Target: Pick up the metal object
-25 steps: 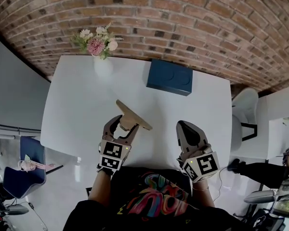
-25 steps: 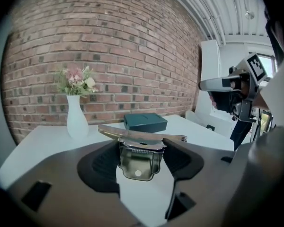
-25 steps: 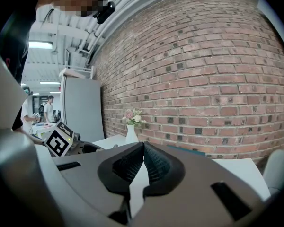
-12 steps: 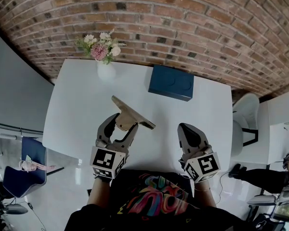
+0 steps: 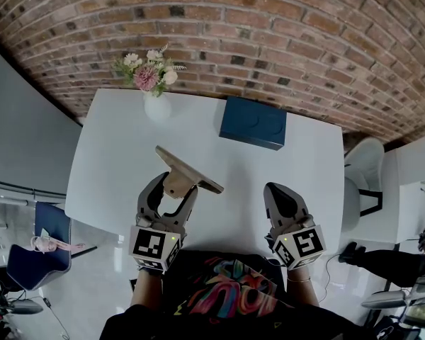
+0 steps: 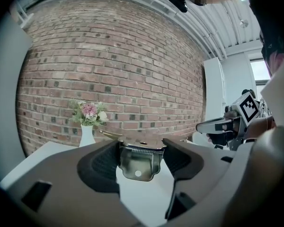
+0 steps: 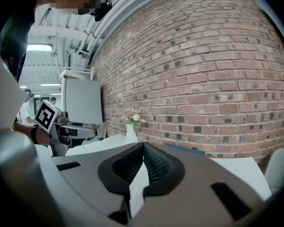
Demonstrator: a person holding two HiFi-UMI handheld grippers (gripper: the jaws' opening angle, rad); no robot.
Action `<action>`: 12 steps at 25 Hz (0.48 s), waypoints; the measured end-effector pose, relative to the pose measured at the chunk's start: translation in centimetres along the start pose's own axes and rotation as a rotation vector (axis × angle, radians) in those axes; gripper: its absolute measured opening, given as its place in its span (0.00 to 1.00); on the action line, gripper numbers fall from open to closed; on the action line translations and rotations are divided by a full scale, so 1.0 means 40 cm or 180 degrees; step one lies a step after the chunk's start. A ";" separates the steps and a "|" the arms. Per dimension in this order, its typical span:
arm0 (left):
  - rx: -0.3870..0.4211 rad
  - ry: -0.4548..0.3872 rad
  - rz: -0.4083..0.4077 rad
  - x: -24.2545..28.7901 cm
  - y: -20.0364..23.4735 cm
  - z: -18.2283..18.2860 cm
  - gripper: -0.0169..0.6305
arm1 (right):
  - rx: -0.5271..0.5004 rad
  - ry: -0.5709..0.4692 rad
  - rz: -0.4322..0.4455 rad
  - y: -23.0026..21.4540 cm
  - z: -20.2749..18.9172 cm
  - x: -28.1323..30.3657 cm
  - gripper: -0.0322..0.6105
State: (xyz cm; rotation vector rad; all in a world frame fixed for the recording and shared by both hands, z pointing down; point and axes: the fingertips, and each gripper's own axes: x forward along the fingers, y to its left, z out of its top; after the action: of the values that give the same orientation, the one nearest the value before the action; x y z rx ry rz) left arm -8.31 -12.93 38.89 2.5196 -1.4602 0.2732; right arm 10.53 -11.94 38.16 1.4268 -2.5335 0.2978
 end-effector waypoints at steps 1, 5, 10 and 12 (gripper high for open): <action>-0.0009 0.0005 0.0000 0.000 0.000 -0.003 0.48 | -0.0001 0.0004 0.0003 0.000 -0.001 0.000 0.08; -0.0008 0.0011 -0.0017 0.003 -0.008 -0.007 0.48 | 0.0022 -0.0010 0.0015 0.002 -0.002 -0.001 0.08; -0.0012 0.0037 -0.0033 0.003 -0.016 -0.010 0.48 | 0.0026 0.0037 0.0036 0.004 -0.007 -0.006 0.08; -0.0013 0.0037 -0.0035 0.002 -0.014 -0.011 0.48 | 0.0007 0.0043 0.0037 0.003 -0.009 -0.004 0.08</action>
State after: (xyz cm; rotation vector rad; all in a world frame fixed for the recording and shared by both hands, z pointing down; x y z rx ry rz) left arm -7.79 -12.60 39.30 2.5179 -1.4407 0.2823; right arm 10.51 -11.65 38.45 1.4065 -2.5323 0.3112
